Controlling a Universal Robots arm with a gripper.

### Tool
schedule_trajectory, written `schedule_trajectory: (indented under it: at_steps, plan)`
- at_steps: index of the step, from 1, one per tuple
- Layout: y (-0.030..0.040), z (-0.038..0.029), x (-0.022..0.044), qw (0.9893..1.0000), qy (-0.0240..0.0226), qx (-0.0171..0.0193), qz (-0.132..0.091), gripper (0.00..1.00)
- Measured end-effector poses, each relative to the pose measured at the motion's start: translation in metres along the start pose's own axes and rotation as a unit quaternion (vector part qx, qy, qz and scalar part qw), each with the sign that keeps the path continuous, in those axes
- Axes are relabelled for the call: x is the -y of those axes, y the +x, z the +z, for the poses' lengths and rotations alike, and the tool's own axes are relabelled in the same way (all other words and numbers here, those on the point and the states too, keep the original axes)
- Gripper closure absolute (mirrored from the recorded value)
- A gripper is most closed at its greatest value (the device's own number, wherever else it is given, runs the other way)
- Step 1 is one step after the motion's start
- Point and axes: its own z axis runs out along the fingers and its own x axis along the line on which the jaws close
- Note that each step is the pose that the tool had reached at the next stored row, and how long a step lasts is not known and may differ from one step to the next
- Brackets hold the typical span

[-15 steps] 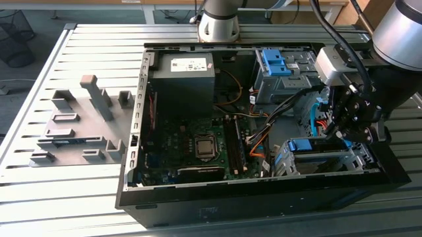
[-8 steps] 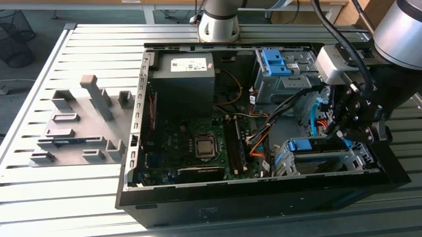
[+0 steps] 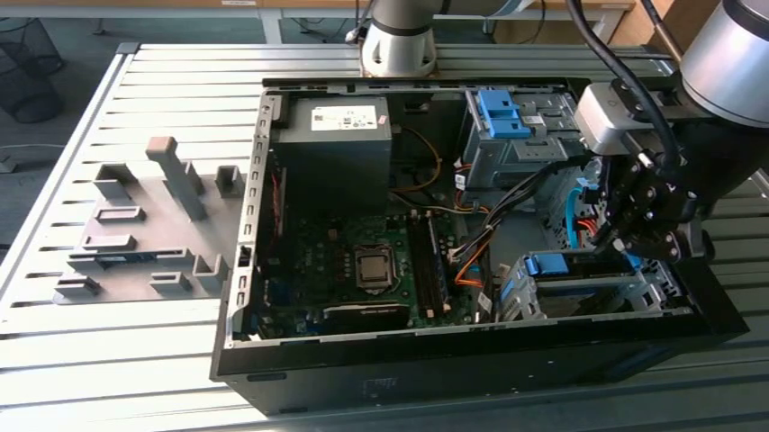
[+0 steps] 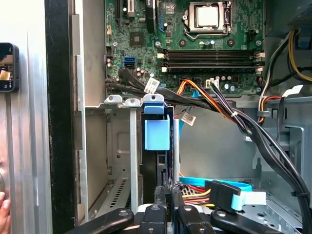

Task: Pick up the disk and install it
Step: 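Insert the first disk wire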

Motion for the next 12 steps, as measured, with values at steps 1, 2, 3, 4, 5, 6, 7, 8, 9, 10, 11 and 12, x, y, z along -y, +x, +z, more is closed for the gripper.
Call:
schedule_trajectory:
  at_steps: [1, 2, 3, 4, 5, 6, 7, 8, 9, 10, 11, 12]
  plan:
    - [0.0, 0.0002, 0.0, 1.0, 0.0, 0.0, 0.0, 0.84]
    - [0.0, 0.0004, 0.0, 1.0, 0.0, 0.0, 0.0, 0.84]
    - [0.0, 0.0005, 0.0, 1.0, 0.0, -0.0001, 0.0, 0.84]
    - [0.0, 0.0006, 0.0, 1.0, 0.0, -0.0001, 0.0, 0.84]
    - [0.0001, 0.0007, 0.0, 1.0, 0.0, -0.0001, 0.0, 0.84]
    - [0.0001, 0.0008, 0.0, 1.0, 0.0, -0.0001, 0.0, 0.84]
    - [0.0002, 0.001, 0.0, 1.0, 0.0, 0.0, 0.0, 0.84]
    - [0.0005, 0.0012, 0.0, 1.0, 0.0, 0.0002, 0.0, 0.84]
    - [0.0006, 0.0012, 0.0, 1.0, 0.0, 0.0002, 0.0, 0.84]
    - [0.0006, 0.0012, 0.0, 1.0, 0.0, 0.0001, 0.0, 0.84]
    - [0.0007, 0.0012, 0.0, 1.0, 0.0, 0.0, 0.0, 0.84]
    - [0.0007, 0.0012, 0.0, 1.0, 0.0, -0.0001, 0.0, 0.84]
